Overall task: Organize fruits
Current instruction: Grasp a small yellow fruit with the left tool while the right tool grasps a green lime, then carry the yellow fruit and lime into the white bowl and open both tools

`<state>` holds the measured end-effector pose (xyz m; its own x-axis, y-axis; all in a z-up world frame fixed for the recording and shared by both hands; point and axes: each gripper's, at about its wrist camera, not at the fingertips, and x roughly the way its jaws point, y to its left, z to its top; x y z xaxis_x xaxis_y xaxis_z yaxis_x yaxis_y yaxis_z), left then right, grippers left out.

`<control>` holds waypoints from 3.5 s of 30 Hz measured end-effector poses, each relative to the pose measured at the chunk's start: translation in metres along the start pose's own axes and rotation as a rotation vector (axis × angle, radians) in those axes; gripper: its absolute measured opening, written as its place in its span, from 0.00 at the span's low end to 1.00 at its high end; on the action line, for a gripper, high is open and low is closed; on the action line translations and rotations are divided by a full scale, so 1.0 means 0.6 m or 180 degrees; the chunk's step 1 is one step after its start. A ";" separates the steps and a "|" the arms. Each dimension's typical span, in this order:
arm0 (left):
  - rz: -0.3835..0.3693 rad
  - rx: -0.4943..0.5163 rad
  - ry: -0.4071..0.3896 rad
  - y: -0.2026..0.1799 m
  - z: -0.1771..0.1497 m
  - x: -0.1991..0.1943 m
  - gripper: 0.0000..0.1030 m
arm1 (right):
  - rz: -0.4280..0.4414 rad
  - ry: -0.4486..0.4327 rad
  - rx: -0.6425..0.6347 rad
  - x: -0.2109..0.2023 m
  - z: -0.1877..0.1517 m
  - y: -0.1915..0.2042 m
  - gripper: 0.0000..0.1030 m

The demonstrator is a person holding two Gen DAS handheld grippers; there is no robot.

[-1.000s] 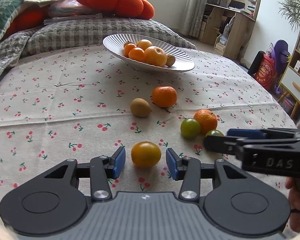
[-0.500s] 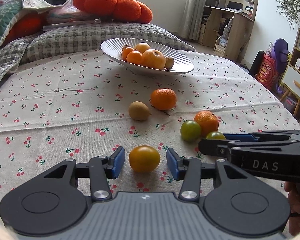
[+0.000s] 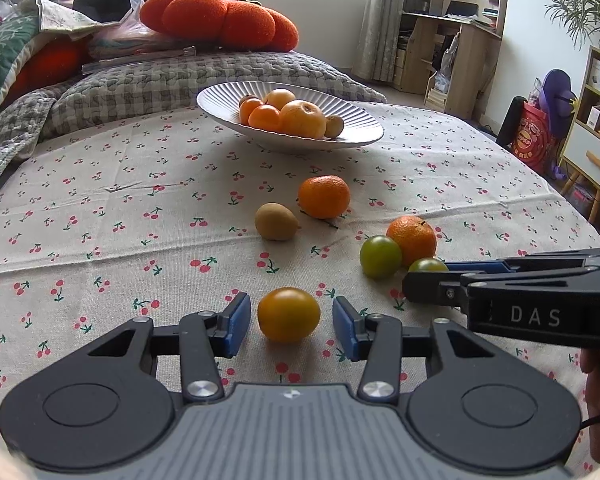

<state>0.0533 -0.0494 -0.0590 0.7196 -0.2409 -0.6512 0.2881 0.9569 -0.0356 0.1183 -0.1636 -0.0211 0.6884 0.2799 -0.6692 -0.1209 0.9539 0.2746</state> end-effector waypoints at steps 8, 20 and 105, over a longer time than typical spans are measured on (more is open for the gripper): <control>-0.0012 0.0004 -0.0032 0.000 -0.004 -0.002 0.34 | -0.0004 0.0020 0.0061 0.005 -0.004 -0.006 0.25; 0.0046 -0.0022 0.0004 0.001 -0.002 -0.005 0.28 | 0.0055 -0.0060 0.0113 -0.013 -0.005 -0.009 0.25; -0.0360 -0.0131 0.0099 0.096 0.358 0.268 0.20 | 0.0365 -0.0195 0.0158 0.206 0.276 -0.133 0.25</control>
<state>0.3214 -0.0680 -0.0028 0.6639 -0.3433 -0.6644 0.3399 0.9299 -0.1409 0.3314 -0.2233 -0.0113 0.7146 0.3782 -0.5885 -0.1667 0.9091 0.3818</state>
